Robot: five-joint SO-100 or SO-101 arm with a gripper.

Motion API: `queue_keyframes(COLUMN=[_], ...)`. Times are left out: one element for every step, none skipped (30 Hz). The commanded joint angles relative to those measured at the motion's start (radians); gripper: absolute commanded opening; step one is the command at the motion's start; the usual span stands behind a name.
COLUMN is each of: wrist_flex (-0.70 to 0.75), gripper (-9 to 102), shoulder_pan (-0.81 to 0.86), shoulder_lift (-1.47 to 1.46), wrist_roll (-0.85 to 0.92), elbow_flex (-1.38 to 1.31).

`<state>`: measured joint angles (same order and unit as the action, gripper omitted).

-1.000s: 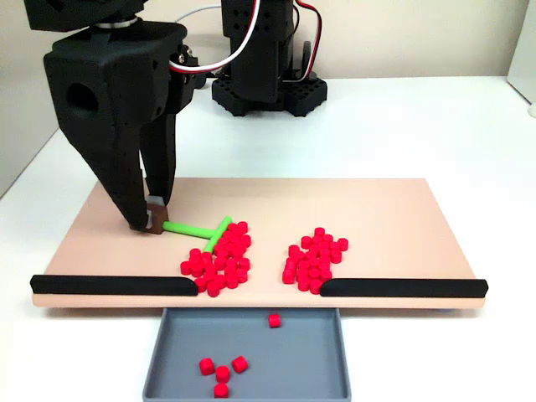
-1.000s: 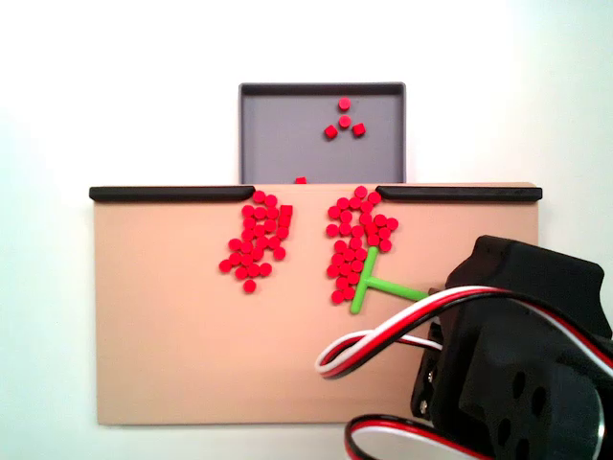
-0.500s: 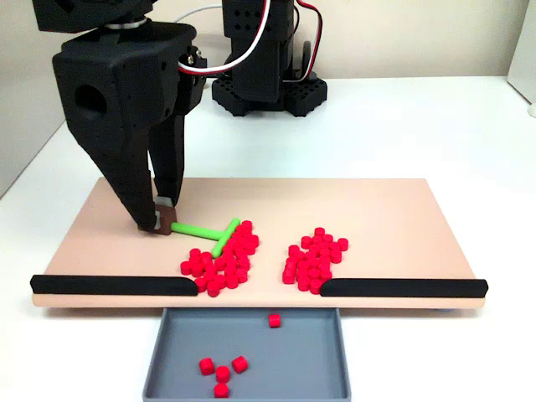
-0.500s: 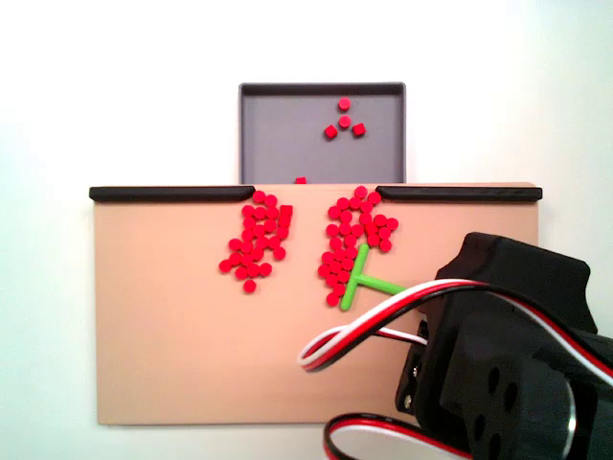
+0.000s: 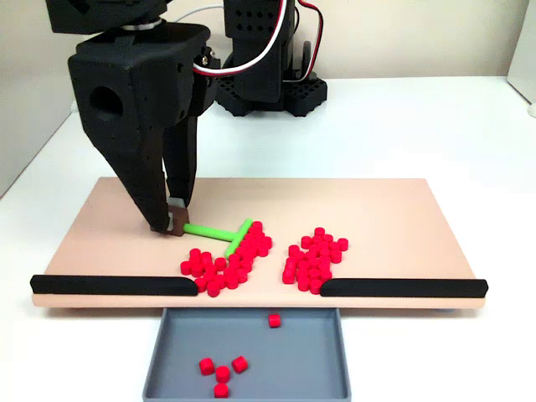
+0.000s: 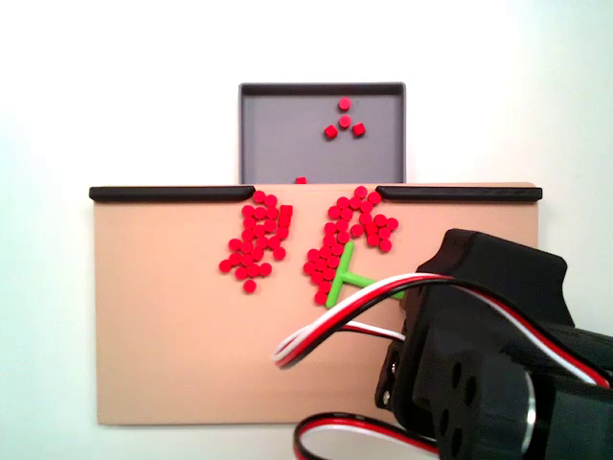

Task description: Gather the right side granules

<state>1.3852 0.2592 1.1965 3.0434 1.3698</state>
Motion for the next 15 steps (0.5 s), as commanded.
queue_keyframes(wrist_flex=[0.005, 0.005, 0.005, 0.005, 0.005, 0.005, 0.005, 0.005, 0.006, 0.006, 0.008, 0.011, 0.025, 0.037, 0.041], gripper=[0, 0, 0, 0, 0, 0, 0, 0, 0, 0, 0, 0, 0, 0, 0], shoulder_pan=[-0.011, -0.012, -0.014, -0.014, -0.014, -0.015, -0.015, -0.015, -0.014, -0.011, -0.008, -0.003, 0.005, 0.012, 0.020], shoulder_lift=[0.023, 0.023, 0.023, 0.023, 0.025, 0.026, 0.029, 0.034, 0.038, 0.044, 0.054, 0.063, 0.071, 0.080, 0.095], wrist_roll=[-0.011, -0.012, -0.014, -0.014, -0.014, -0.014, -0.012, -0.009, -0.006, -0.002, 0.005, 0.012, 0.021, 0.032, 0.037], elbow_flex=[-0.011, -0.011, -0.011, -0.011, -0.011, -0.011, -0.011, -0.011, -0.011, -0.011, -0.011, -0.011, -0.020, -0.026, -0.026])
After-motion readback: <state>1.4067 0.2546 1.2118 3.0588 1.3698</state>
